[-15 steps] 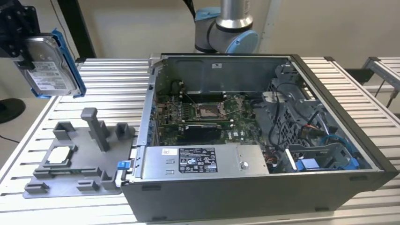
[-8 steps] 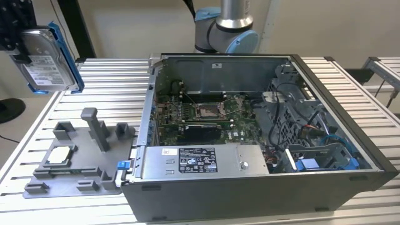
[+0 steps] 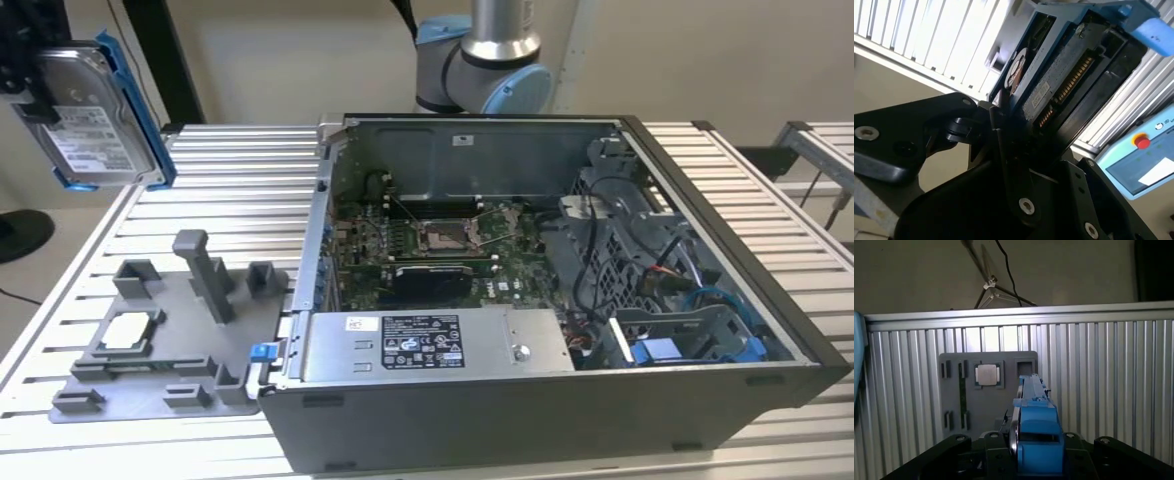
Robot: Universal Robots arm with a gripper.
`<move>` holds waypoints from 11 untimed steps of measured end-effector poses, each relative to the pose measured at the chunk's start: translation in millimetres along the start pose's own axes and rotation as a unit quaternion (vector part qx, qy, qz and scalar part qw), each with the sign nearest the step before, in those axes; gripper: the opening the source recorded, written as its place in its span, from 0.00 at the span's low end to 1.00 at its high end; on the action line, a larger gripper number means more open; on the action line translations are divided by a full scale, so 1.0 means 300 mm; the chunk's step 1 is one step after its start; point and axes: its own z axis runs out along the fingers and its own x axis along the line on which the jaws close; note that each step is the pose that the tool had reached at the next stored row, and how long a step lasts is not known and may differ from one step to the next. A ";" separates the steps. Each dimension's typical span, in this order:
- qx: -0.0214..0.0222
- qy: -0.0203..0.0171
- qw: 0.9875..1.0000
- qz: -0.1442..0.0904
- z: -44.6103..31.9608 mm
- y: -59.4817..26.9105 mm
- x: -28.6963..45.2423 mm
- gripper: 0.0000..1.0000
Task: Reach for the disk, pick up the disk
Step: 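Pick up the disk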
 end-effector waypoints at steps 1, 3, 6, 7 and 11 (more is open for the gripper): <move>0.000 0.000 1.000 0.000 -0.006 0.000 0.000 0.00; 0.000 0.000 1.000 0.000 -0.017 0.000 0.000 0.00; 0.000 0.000 1.000 0.000 -0.033 0.000 0.001 0.00; 0.000 0.000 1.000 0.000 -0.038 0.000 0.001 0.00; 0.000 0.000 1.000 0.000 -0.062 0.000 0.001 0.00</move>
